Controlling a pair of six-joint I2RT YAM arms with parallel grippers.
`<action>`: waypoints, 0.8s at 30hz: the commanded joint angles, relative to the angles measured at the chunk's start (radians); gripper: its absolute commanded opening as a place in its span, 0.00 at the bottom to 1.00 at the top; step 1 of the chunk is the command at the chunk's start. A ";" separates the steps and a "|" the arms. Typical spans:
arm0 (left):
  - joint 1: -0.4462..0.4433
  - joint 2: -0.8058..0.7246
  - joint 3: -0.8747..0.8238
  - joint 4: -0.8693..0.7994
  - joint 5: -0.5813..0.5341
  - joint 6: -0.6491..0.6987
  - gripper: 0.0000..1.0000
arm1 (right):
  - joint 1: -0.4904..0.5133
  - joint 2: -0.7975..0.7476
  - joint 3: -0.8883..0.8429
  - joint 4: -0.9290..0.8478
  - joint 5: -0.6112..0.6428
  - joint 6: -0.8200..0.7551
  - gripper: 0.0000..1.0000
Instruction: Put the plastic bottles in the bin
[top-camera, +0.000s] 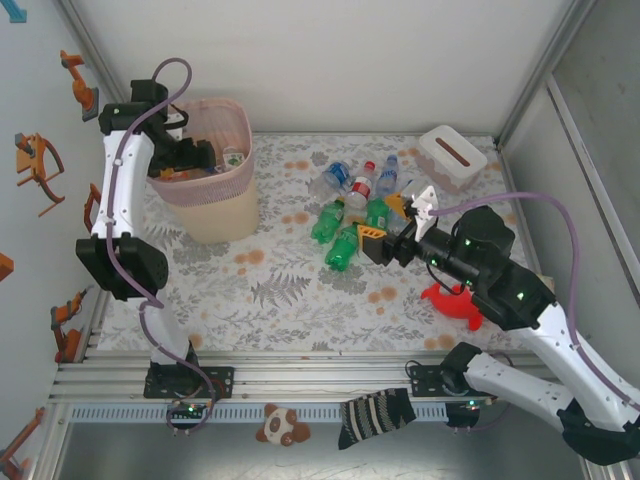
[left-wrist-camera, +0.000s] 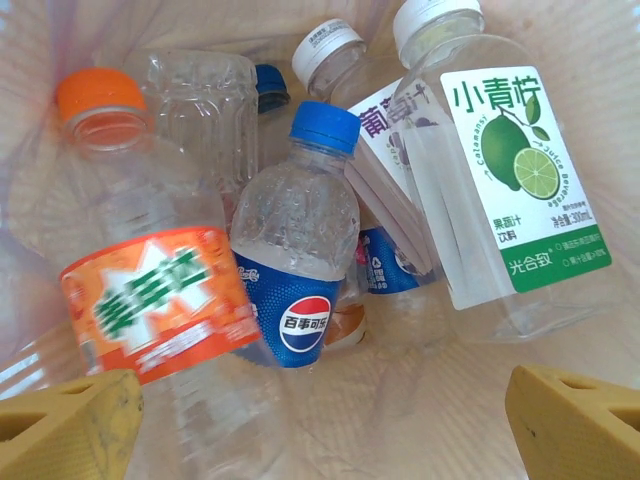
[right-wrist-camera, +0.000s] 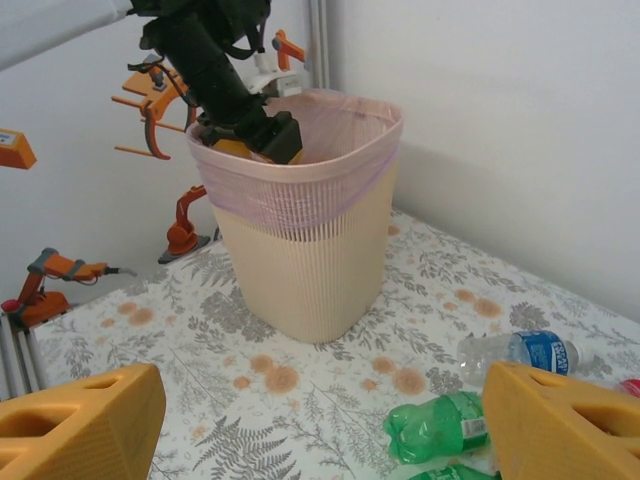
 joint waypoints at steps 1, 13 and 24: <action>0.007 -0.026 0.024 -0.010 0.011 -0.013 0.93 | 0.004 0.002 0.031 -0.002 0.054 0.029 0.82; 0.007 -0.184 0.003 0.054 0.111 -0.033 0.91 | -0.133 0.156 0.071 -0.189 0.271 0.236 0.79; -0.001 -0.438 -0.296 0.336 0.374 -0.137 0.89 | -0.394 0.385 0.089 -0.273 0.177 0.408 0.75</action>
